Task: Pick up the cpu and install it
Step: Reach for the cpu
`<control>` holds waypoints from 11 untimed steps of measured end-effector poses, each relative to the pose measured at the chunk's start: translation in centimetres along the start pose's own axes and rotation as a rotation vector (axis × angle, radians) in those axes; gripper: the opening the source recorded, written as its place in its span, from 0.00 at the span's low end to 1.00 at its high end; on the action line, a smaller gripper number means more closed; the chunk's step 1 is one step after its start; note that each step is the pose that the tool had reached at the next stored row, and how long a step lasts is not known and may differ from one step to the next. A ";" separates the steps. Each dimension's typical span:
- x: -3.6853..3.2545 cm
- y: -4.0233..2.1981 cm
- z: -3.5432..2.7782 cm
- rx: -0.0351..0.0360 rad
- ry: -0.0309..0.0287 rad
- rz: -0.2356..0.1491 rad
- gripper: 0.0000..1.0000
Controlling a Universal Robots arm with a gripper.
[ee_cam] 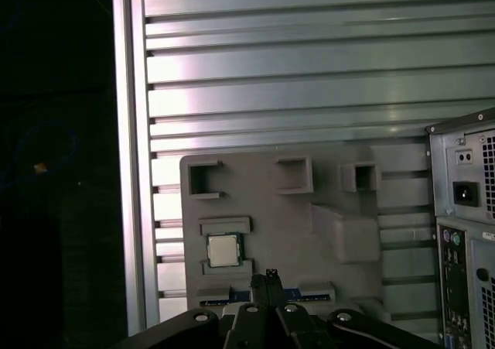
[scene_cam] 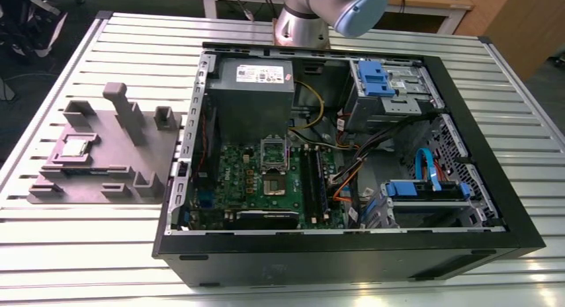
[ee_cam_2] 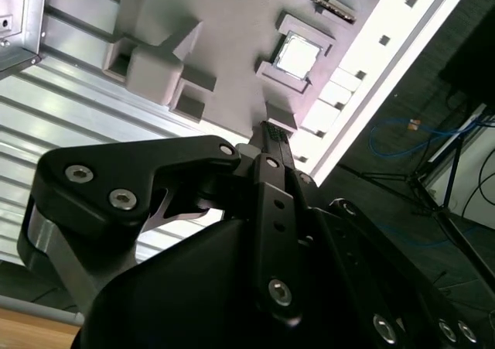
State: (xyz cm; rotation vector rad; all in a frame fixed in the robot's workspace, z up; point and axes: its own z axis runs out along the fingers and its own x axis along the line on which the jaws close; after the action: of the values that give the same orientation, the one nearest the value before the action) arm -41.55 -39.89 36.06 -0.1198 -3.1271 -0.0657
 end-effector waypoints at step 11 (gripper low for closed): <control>1.98 -0.16 0.26 0.0000 0.0003 0.000 0.10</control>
State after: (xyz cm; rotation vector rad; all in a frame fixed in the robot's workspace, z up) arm -43.54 -39.89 35.82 -0.1198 -3.1268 -0.0657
